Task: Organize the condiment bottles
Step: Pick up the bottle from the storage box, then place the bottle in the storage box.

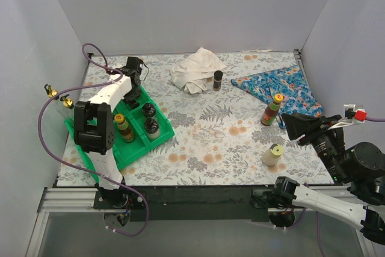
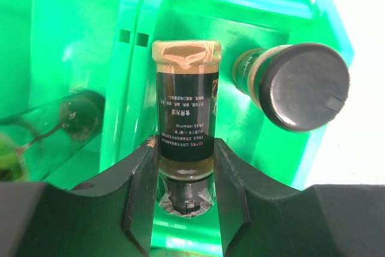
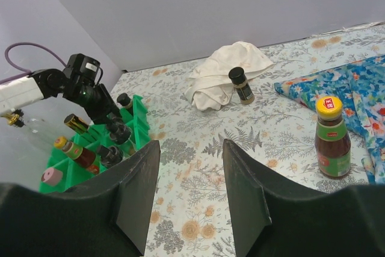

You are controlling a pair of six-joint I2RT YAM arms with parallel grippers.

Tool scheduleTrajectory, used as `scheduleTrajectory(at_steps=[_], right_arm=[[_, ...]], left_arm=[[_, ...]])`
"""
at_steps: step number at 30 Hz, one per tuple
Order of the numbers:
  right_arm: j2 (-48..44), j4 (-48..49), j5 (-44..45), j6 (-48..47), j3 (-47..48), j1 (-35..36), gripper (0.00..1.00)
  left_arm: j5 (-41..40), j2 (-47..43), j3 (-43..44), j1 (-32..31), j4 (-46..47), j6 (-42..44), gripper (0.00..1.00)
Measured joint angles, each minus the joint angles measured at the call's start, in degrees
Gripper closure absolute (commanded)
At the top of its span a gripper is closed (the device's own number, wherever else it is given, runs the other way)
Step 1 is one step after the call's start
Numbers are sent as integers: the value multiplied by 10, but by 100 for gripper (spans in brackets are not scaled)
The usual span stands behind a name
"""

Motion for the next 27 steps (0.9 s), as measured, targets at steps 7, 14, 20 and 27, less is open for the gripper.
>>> scheduleTrajectory(at_steps=[7, 14, 20, 27], right_arm=[[0, 0, 0, 0, 0, 0, 46], [32, 1, -18, -1, 12, 0, 41], [115, 10, -66, -2, 58, 0, 33], [258, 42, -187, 27, 134, 0, 13]], left_arm=[[4, -49, 5, 0, -24, 10, 100], [38, -104, 24, 0, -38, 65, 100], [135, -164, 52, 0, -21, 156, 100], [372, -297, 45, 2, 47, 254, 100]])
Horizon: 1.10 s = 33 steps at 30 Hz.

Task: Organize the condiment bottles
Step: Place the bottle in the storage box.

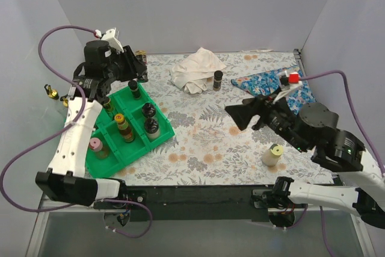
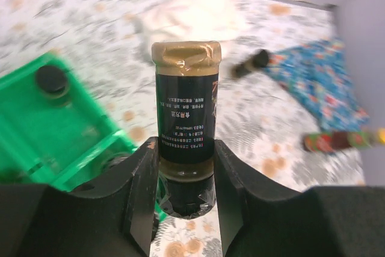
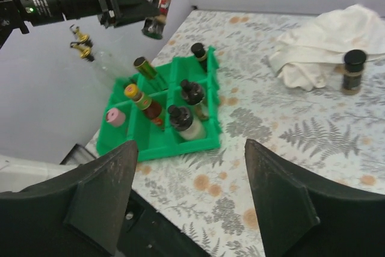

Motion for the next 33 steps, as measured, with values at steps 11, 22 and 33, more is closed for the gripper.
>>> scheduleTrajectory(at_steps=[11, 22, 33], right_arm=[[220, 12, -257, -35, 164, -52, 7], [331, -14, -637, -57, 195, -251, 9], [420, -13, -728, -62, 237, -249, 12]], left_arm=[[385, -139, -125, -8, 74, 44, 100], [583, -185, -207, -8, 106, 37, 100], [620, -187, -222, -11, 113, 36, 100]])
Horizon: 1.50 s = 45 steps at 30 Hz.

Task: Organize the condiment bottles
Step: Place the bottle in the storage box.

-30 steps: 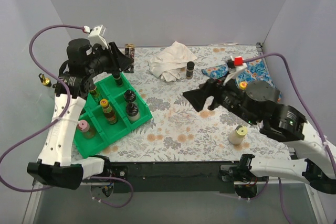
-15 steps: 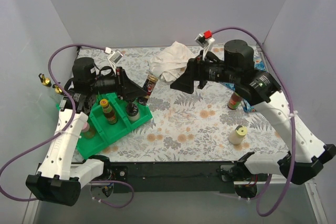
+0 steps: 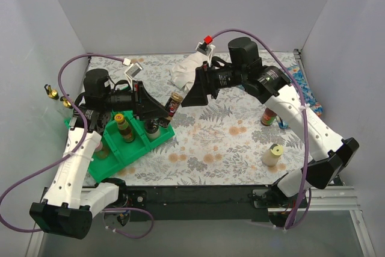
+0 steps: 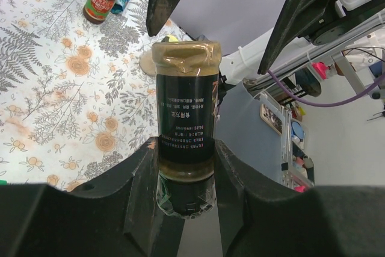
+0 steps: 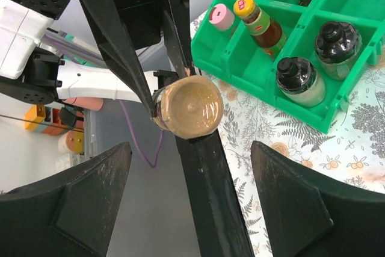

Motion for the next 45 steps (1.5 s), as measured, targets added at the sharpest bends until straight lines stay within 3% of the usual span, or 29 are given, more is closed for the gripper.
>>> scheduleTrajectory(at_steps=[4, 8, 9, 10, 16, 17, 19, 26, 27, 28, 29, 30, 31, 33, 38, 45], right_arm=[[14, 7, -7, 2, 11, 10, 15], [35, 28, -19, 6, 17, 32, 28], [40, 33, -21, 8, 17, 37, 33], [45, 35, -19, 8, 17, 41, 47], [52, 47, -20, 20, 17, 42, 81], [52, 50, -21, 21, 16, 43, 94], [52, 54, -22, 21, 15, 43, 99], [33, 89, -15, 43, -17, 42, 99], [31, 94, -14, 46, -20, 42, 99], [29, 97, -14, 48, -23, 42, 99], [28, 100, -13, 49, -23, 42, 99], [26, 103, -13, 50, -23, 42, 99], [25, 107, -12, 51, -23, 42, 99], [20, 117, -11, 58, -23, 44, 99], [-14, 161, 29, 85, -52, 46, 99], [-115, 301, 99, 176, -186, 28, 99]], left_arm=[[5, 0, 0, 0, 8, -3, 100], [6, 1, -4, -1, 12, -6, 100], [6, 1, -5, -1, 12, -6, 100], [9, 2, -7, -1, 12, -7, 100], [25, 2, -9, -2, 20, -8, 100], [26, 2, -9, -2, 20, -8, 100], [27, 2, -9, -2, 22, -8, 100], [34, 11, -6, -2, 24, -12, 100], [34, 11, -4, -2, 24, -14, 96], [34, 11, -2, -2, 24, -15, 61], [32, 10, -1, -3, 23, -16, 39], [28, 10, 3, -3, 22, -16, 27], [22, 10, 6, -3, 22, -16, 8], [-4, 10, 15, -3, 16, -17, 2], [-57, 3, 17, -4, 25, -45, 2], [-128, -38, 10, -6, 105, -133, 5]])
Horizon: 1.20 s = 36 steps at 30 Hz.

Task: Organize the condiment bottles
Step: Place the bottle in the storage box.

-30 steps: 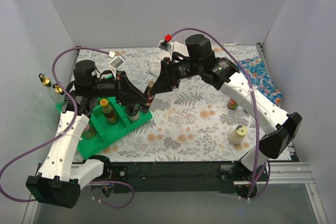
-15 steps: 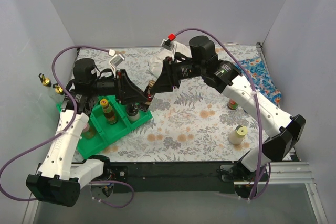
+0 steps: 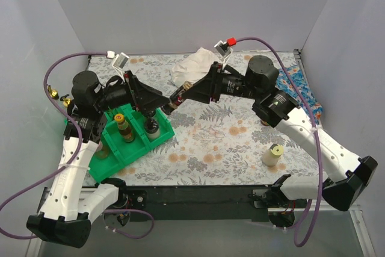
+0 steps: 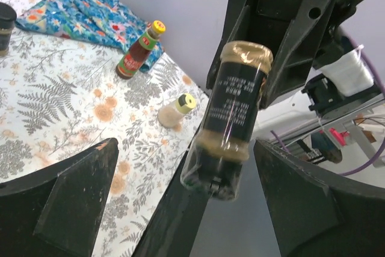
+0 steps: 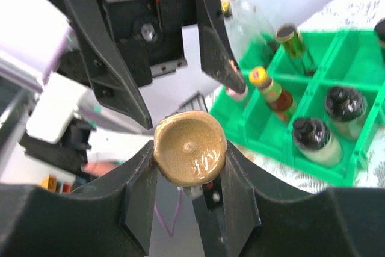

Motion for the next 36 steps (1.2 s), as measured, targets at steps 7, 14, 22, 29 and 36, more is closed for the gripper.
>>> scheduleTrajectory(at_steps=[7, 14, 22, 29, 36], right_arm=[[-46, 125, 54, 75, -56, -14, 99], [-42, 195, 79, 119, -78, -14, 99], [-36, 244, 96, 154, -104, -14, 99], [-36, 268, 111, 173, -126, -14, 99], [-34, 295, 139, 180, -137, -7, 99]], left_arm=[[-9, -25, -54, 0, 136, -122, 6], [-11, -34, -121, 0, 286, -243, 21], [-34, -38, -139, 0, 357, -303, 37], [-47, -38, -147, 0, 400, -334, 52], [-47, -38, -164, 0, 426, -354, 49]])
